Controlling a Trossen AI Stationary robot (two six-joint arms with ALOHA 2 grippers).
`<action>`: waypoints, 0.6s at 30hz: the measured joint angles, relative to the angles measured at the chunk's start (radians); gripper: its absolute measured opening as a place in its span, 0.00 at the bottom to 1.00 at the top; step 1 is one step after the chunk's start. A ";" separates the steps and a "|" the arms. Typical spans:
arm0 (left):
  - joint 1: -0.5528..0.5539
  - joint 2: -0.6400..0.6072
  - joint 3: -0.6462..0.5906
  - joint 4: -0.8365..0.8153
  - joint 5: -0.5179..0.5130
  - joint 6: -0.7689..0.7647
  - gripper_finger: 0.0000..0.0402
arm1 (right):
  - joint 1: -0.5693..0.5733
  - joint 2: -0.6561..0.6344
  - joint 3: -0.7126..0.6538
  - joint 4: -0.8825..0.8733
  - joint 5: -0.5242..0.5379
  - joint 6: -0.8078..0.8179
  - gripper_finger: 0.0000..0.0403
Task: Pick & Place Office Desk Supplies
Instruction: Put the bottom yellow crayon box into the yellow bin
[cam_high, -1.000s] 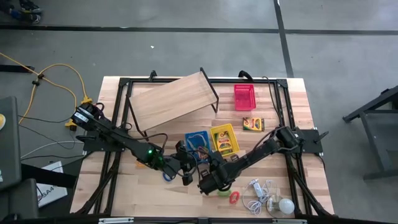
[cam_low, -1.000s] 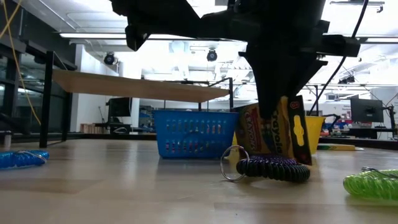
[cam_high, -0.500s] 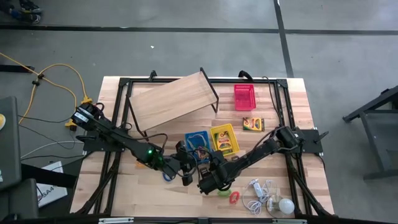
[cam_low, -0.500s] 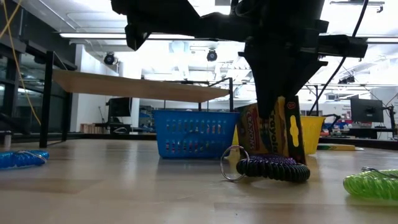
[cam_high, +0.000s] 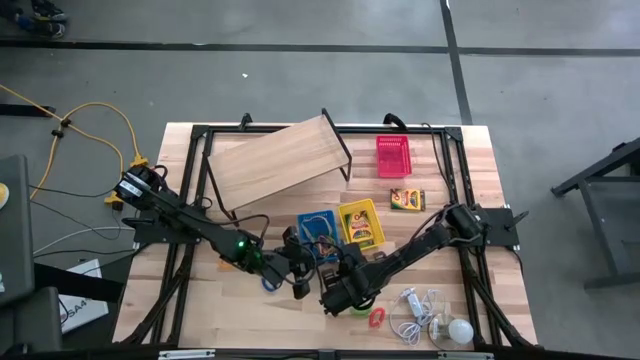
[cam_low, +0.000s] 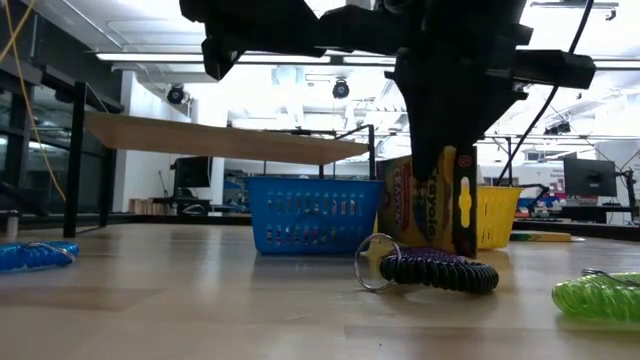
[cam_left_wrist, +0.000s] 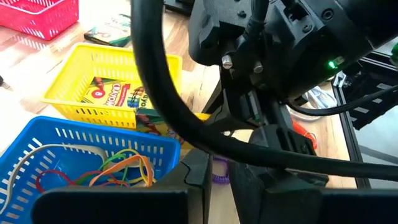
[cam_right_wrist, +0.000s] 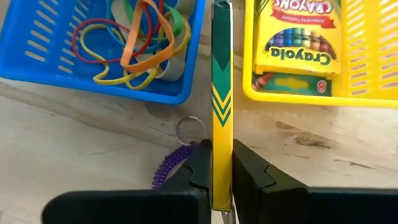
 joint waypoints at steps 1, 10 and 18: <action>0.000 0.000 0.000 0.000 0.000 0.000 0.11 | 0.000 -0.004 0.000 -0.008 0.005 0.000 0.06; 0.000 0.000 0.000 -0.002 -0.001 0.000 0.11 | 0.009 -0.079 0.000 -0.053 0.063 -0.007 0.06; 0.000 0.000 0.000 0.003 -0.002 0.000 0.11 | 0.018 -0.155 0.002 -0.093 0.112 -0.037 0.06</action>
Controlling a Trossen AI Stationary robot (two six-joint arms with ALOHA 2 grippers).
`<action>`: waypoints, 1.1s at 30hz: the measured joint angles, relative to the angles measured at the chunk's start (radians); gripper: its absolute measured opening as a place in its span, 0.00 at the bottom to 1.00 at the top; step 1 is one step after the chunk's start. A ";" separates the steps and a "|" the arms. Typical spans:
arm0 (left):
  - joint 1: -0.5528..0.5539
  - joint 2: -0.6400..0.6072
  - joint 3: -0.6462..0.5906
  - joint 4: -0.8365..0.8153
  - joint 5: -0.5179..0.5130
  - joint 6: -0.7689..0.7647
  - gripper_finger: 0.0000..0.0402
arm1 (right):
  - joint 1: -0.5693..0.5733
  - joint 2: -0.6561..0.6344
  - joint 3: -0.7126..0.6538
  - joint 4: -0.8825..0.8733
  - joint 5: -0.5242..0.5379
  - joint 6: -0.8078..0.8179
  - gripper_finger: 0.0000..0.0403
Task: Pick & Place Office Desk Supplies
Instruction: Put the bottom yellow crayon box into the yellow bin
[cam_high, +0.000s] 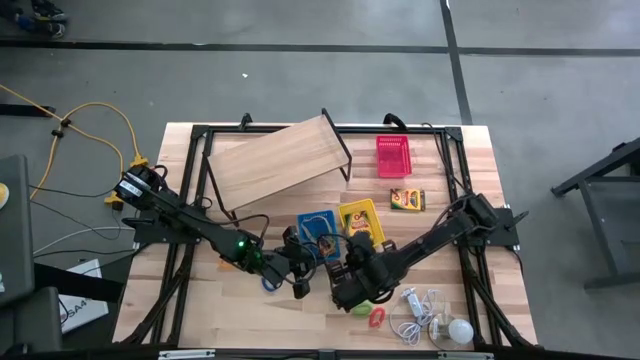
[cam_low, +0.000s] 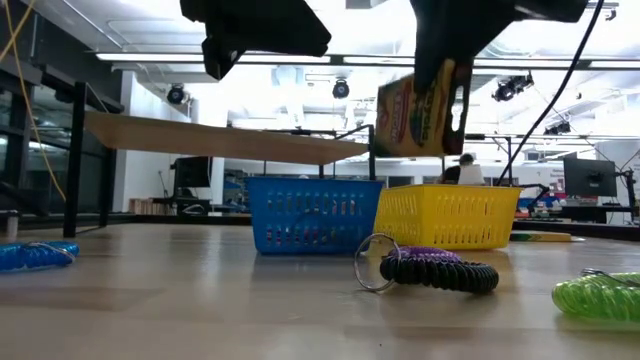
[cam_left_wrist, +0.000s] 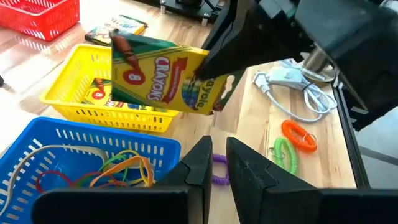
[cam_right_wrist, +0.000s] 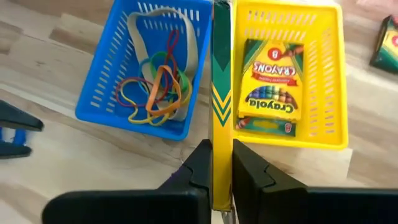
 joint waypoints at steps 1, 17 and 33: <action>0.000 0.000 0.000 0.004 0.000 0.000 0.11 | 0.000 0.000 0.000 -0.002 0.005 -0.004 0.06; 0.000 0.000 0.000 0.033 0.000 0.000 0.11 | -0.052 -0.005 0.000 -0.135 -0.021 -0.010 0.06; 0.000 0.000 0.000 0.033 0.000 0.000 0.11 | -0.180 -0.005 0.000 -0.175 -0.042 -0.130 0.06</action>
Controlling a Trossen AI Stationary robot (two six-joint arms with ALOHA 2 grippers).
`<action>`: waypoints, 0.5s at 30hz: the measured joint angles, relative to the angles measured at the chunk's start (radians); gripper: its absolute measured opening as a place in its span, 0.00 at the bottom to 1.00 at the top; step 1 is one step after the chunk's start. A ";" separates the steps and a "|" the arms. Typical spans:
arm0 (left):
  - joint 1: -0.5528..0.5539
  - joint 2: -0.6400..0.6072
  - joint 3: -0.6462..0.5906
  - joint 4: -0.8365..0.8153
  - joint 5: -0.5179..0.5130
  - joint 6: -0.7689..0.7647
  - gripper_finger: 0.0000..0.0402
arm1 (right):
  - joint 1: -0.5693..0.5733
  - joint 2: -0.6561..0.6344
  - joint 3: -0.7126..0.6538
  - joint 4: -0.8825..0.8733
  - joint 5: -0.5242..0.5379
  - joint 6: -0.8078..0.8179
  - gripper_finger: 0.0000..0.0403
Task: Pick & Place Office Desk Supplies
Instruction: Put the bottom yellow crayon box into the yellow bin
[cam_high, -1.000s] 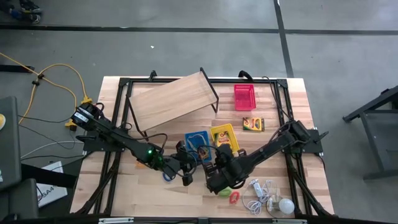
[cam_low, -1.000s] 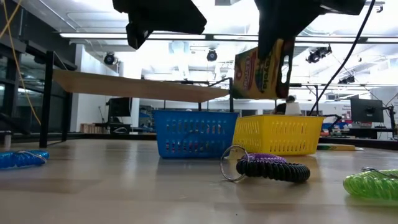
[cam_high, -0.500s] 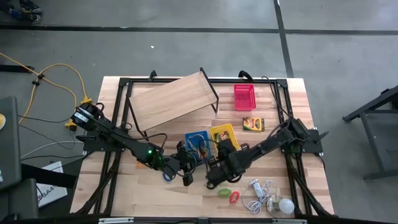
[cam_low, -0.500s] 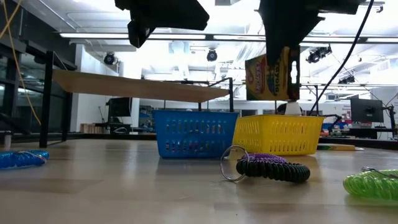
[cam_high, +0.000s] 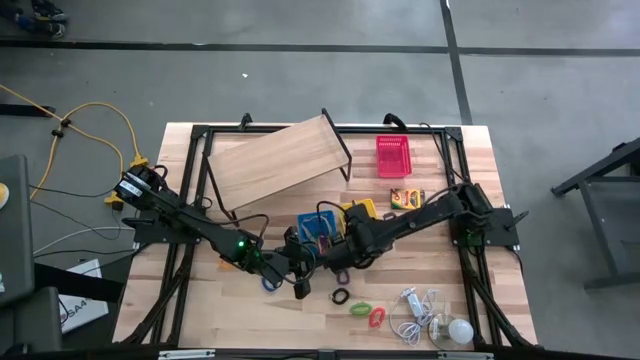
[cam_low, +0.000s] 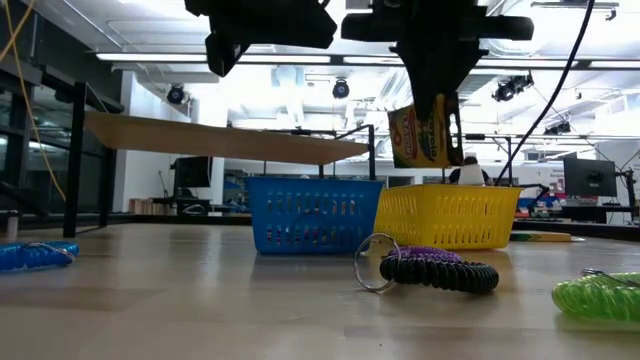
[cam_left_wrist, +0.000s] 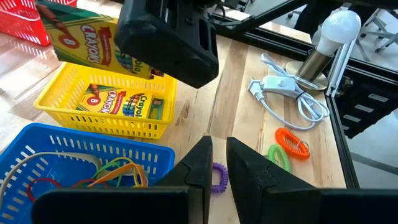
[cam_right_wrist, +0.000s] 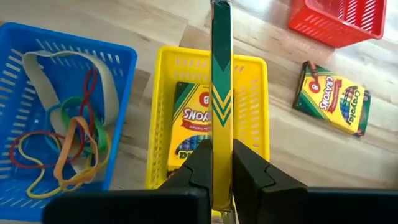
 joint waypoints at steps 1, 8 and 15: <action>0.000 0.000 0.000 0.000 0.000 0.000 0.11 | 0.000 0.000 0.000 -0.003 0.006 0.000 0.06; 0.000 0.000 0.000 0.000 0.000 0.000 0.11 | 0.013 -0.015 -0.009 -0.046 0.040 0.000 0.06; 0.000 0.000 -0.001 0.001 0.000 0.000 0.11 | 0.039 -0.145 -0.128 0.038 0.075 -0.016 0.06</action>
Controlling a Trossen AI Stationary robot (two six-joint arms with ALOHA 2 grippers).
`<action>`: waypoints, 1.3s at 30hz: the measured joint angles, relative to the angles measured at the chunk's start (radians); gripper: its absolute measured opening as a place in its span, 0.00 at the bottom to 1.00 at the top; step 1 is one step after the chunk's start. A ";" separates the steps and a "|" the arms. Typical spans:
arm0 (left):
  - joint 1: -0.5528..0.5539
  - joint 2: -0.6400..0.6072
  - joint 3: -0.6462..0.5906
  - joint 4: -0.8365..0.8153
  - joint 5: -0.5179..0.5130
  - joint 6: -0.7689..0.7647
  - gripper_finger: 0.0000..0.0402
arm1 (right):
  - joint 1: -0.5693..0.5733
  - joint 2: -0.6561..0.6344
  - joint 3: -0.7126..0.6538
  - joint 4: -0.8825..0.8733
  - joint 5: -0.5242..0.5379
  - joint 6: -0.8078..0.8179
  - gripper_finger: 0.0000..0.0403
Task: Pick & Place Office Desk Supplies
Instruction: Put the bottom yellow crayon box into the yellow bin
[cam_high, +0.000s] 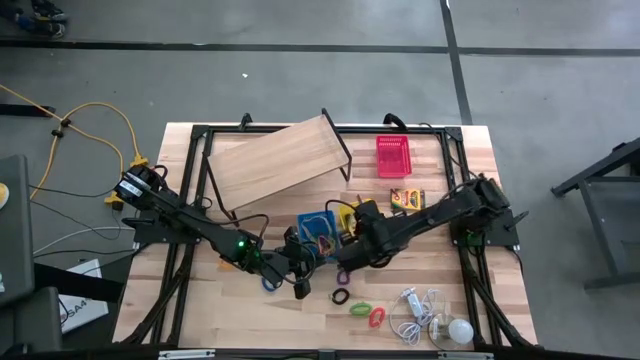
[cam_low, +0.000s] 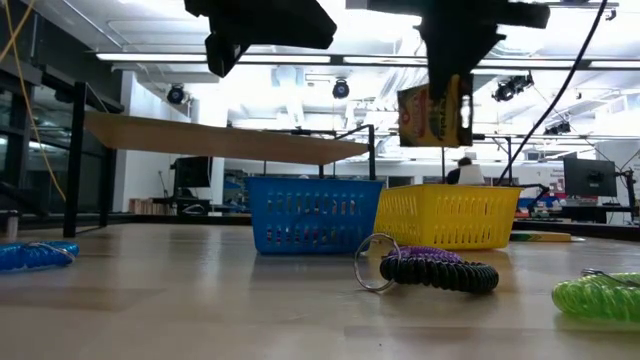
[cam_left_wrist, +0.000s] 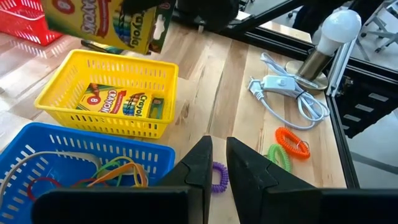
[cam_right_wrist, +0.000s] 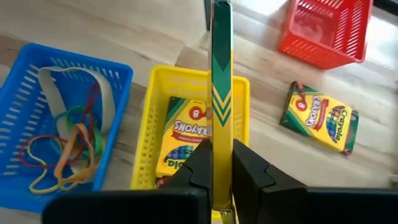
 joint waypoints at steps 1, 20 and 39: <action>0.000 0.000 0.000 0.001 0.000 0.000 0.11 | 0.006 -0.021 -0.032 0.026 0.004 -0.001 0.06; 0.000 0.000 0.000 0.022 0.000 0.000 0.11 | -0.028 -0.372 -0.695 0.844 -0.060 -0.080 0.06; 0.000 0.000 0.000 0.021 0.000 0.000 0.11 | -0.036 -0.318 -0.701 0.946 -0.081 -0.077 0.06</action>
